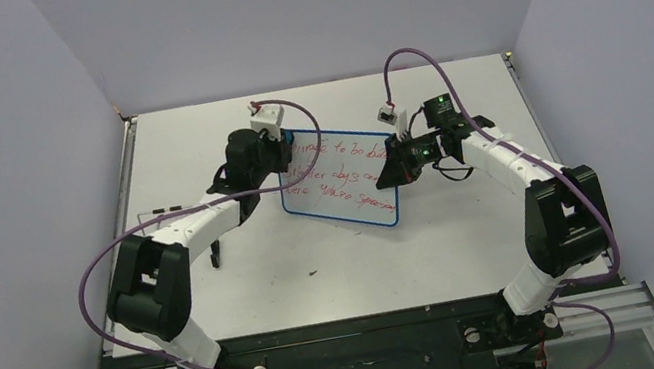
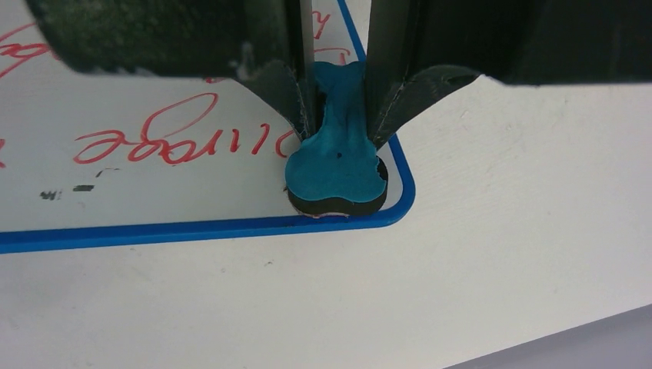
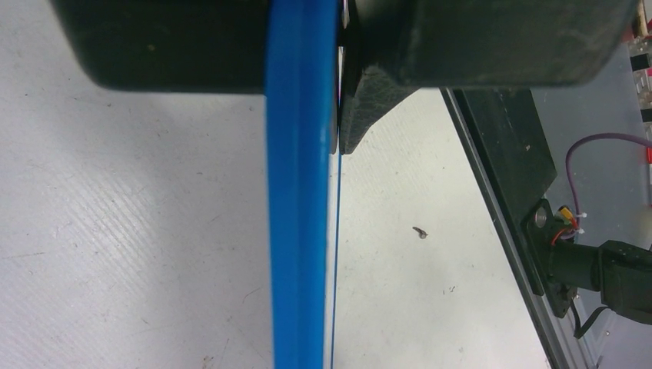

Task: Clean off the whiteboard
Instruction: Erase the whiteboard at the whiteboard stand.

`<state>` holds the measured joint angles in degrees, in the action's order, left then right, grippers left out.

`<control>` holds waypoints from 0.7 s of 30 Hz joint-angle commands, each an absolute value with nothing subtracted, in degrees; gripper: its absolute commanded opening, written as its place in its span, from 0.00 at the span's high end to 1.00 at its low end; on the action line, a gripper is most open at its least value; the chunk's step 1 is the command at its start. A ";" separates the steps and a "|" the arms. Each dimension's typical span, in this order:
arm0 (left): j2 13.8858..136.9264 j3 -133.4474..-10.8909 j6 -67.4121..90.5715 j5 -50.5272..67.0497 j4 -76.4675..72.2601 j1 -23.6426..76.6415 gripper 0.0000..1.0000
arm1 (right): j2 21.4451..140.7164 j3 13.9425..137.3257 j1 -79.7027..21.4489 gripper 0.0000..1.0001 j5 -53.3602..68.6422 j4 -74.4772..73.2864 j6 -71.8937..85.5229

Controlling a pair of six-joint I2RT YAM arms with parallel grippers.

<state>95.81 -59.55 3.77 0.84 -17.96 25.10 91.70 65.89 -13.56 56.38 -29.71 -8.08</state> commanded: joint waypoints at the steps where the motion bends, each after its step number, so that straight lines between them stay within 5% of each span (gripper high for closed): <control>1: 96.27 -60.82 -2.24 -6.36 -9.86 25.75 1.00 | 91.80 67.32 -15.73 1.00 58.68 -32.02 -13.40; 15: 92.51 -54.27 4.98 11.37 -20.59 24.06 1.00 | 91.39 67.45 -15.72 1.00 59.31 -32.51 -13.96; 21: 92.20 -52.30 6.42 6.38 -23.42 23.38 1.00 | 91.32 67.34 -15.73 1.00 59.32 -32.55 -13.97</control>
